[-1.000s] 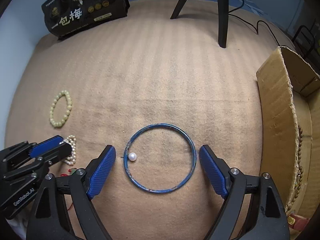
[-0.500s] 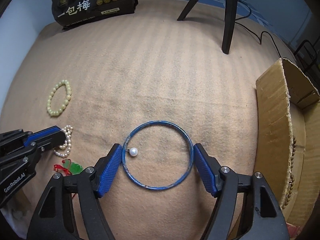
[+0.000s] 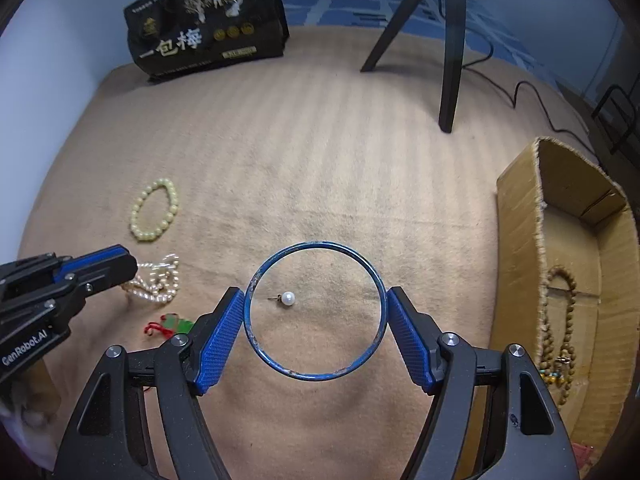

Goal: Organize jewelry
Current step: 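Close the left tool on the pearl strand while the right tool grips the blue bangle, then carry the pearl strand and blue bangle into the box and release them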

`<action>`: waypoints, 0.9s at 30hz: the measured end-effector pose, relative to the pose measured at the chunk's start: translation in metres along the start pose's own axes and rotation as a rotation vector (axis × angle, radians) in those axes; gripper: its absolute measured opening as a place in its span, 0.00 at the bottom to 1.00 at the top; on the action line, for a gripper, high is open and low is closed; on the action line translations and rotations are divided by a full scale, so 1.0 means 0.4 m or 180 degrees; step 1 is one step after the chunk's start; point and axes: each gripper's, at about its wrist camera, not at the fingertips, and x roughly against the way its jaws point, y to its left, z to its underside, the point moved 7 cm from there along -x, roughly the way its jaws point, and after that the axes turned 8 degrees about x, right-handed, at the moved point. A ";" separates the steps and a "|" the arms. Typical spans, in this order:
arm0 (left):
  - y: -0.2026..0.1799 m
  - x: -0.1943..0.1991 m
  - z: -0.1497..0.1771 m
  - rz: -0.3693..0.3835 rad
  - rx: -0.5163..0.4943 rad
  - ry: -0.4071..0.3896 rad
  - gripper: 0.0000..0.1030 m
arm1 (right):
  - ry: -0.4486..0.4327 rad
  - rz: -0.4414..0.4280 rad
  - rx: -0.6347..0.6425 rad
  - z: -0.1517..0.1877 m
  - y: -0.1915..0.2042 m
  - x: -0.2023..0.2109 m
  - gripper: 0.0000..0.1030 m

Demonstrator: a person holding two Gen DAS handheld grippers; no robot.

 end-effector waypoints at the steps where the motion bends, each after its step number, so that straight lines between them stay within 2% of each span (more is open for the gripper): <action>1: -0.004 0.010 -0.002 0.0019 0.0002 -0.0026 0.05 | -0.0026 0.0002 0.0001 0.000 -0.002 0.012 0.70; 18: -0.126 0.199 -0.052 0.0468 -0.0016 -0.0503 0.05 | -0.0442 0.0174 0.0010 -0.002 -0.048 0.166 0.70; 27: -0.228 0.287 -0.058 0.0734 -0.0136 -0.0703 0.05 | -0.0602 0.0224 -0.0082 0.008 -0.115 0.245 0.70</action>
